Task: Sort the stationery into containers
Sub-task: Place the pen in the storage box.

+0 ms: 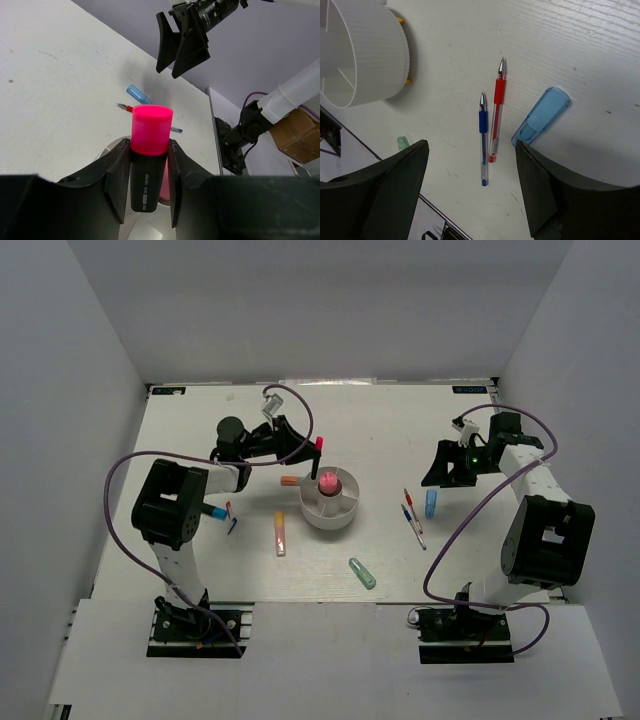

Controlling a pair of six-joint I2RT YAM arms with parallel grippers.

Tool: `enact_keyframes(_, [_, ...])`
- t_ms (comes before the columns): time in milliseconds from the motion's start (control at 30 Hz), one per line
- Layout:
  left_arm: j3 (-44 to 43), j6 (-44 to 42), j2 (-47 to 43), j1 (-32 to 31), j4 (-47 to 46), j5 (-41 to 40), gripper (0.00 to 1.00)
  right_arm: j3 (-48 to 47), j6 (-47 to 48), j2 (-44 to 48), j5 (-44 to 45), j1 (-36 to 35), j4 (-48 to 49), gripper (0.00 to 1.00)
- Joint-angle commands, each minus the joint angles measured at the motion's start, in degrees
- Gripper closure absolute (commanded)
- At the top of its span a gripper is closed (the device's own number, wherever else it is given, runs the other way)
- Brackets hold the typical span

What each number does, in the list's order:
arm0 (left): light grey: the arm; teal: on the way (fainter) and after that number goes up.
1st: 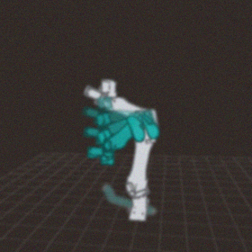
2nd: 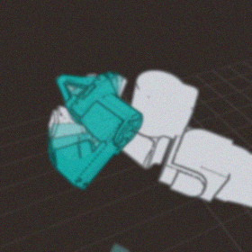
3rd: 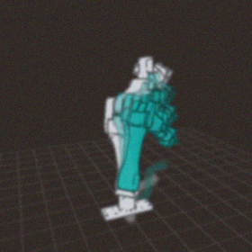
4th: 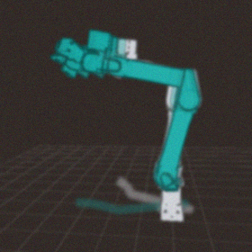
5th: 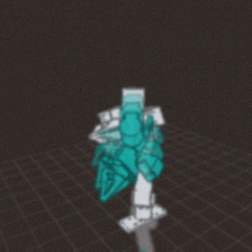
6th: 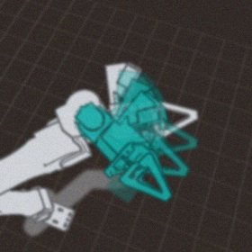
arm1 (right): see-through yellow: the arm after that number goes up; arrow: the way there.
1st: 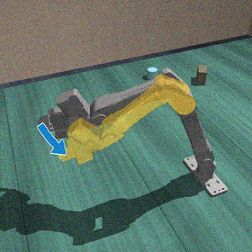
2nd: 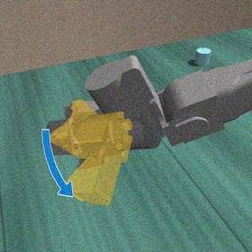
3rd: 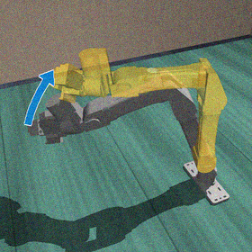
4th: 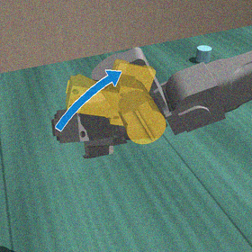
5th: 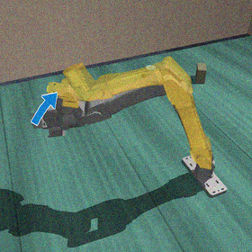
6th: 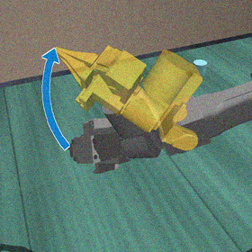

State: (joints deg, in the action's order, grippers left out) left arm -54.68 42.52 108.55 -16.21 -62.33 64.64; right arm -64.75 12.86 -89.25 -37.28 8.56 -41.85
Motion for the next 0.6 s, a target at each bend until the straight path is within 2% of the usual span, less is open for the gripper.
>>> enact_keyframes(0, [-1.7, 0.6, -0.1, -0.8, -3.3, -0.1, 0.99, -0.8, 0.8, 0.3, -0.9, 0.1, -0.2, 0.24])
enact_keyframes(100, [-1.8, 0.1, 0.5, -1.3, -3.5, -0.1, 0.96, -1.2, 0.7, 0.1, -0.8, 0.1, -0.3, 0.24])
enact_keyframes(233, [-1.2, -0.9, 1.4, -1.8, -3.6, -0.7, 0.86, -1.8, 0.3, 0.0, -0.8, -0.1, -0.3, 0.24])
enact_keyframes(567, [-3.2, -3.2, 4.3, -1.8, -2.7, -1.8, 0.85, -1.8, 0.0, 0.2, -1.0, -0.1, -0.1, 0.24])
